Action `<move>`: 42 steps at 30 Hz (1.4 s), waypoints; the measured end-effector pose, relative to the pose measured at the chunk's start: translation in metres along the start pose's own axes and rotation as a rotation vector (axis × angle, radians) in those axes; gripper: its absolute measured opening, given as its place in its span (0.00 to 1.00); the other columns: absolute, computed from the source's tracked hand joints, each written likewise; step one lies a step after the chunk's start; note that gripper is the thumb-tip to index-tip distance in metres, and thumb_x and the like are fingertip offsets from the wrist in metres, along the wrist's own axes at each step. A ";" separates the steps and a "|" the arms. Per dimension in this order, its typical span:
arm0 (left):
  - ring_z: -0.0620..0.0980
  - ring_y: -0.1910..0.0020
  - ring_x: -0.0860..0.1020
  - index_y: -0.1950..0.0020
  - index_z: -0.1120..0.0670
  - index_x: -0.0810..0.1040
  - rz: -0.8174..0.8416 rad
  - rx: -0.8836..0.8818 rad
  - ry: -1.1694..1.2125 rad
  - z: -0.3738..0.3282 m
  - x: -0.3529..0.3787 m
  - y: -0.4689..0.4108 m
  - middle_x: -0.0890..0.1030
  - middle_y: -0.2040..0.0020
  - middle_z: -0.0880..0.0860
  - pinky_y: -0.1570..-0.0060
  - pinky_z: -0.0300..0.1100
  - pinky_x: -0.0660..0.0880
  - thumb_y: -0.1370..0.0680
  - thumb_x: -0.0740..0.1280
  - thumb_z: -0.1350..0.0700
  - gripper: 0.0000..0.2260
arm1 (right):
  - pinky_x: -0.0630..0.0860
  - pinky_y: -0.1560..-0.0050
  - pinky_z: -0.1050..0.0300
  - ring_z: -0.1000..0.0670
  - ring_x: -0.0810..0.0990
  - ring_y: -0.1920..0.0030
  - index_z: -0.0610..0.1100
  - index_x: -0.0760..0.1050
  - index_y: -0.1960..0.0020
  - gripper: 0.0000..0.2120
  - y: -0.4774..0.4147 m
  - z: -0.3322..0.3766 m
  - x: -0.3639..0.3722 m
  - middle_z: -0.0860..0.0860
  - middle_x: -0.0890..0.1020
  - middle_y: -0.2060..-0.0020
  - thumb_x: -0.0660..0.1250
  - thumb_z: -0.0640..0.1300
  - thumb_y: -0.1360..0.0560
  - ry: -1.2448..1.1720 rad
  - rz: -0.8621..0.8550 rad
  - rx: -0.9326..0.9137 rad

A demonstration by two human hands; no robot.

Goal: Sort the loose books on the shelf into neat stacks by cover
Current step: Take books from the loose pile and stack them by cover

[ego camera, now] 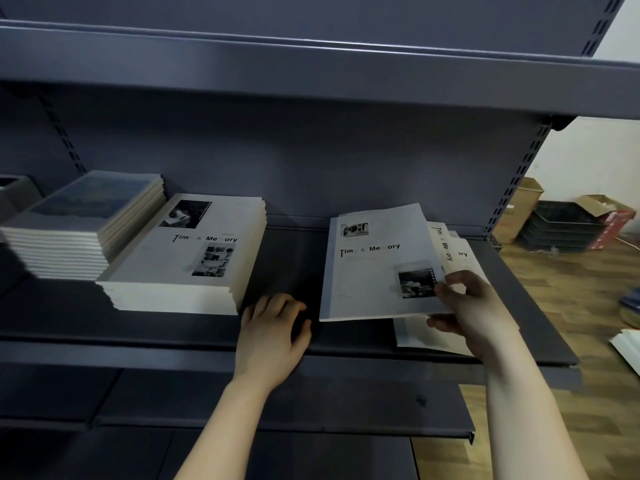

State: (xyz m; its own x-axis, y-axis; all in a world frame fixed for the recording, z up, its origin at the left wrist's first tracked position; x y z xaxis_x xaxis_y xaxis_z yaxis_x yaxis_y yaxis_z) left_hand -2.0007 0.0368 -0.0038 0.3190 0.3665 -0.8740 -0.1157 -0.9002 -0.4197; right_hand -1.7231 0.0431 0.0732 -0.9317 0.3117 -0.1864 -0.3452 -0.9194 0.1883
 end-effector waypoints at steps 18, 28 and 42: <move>0.47 0.53 0.78 0.42 0.50 0.77 0.006 -0.111 0.381 0.030 -0.072 0.011 0.80 0.50 0.48 0.55 0.44 0.76 0.21 0.60 0.55 0.11 | 0.72 0.80 0.65 0.51 0.75 0.82 0.40 0.71 0.47 0.02 0.030 0.015 0.063 0.48 0.75 0.53 0.61 0.36 0.20 -0.249 0.056 -0.047; 0.54 0.61 0.83 0.47 0.55 0.71 -0.192 -0.488 1.264 0.071 -0.126 0.003 0.81 0.51 0.57 0.63 0.47 0.80 0.26 0.71 0.64 0.12 | 0.76 0.76 0.63 0.48 0.78 0.75 0.42 0.68 0.43 0.07 0.068 0.040 0.129 0.46 0.80 0.55 0.61 0.36 0.20 -0.278 0.369 -0.054; 0.60 0.52 0.79 0.57 0.58 0.62 -0.375 -0.389 1.293 0.165 -0.154 0.017 0.72 0.50 0.69 0.64 0.45 0.79 0.25 0.65 0.71 0.13 | 0.69 0.75 0.61 0.48 0.78 0.69 0.56 0.70 0.35 0.17 0.093 0.044 0.211 0.47 0.83 0.57 0.63 0.42 0.21 -0.169 0.578 -0.135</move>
State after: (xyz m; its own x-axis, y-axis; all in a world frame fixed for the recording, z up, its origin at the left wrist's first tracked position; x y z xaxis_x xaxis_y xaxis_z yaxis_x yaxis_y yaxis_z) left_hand -2.2067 0.0035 0.0836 0.9266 0.3157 0.2043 0.3658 -0.8827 -0.2949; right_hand -1.9567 0.0342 0.0933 -0.9726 -0.2225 0.0667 0.2278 -0.9698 0.0872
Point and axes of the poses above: each hand's wrist, its own y-axis away from the middle knuckle, its own x-axis out of the palm, z = x × y, the point moved 2 cm from there along -y, towards the middle knuckle
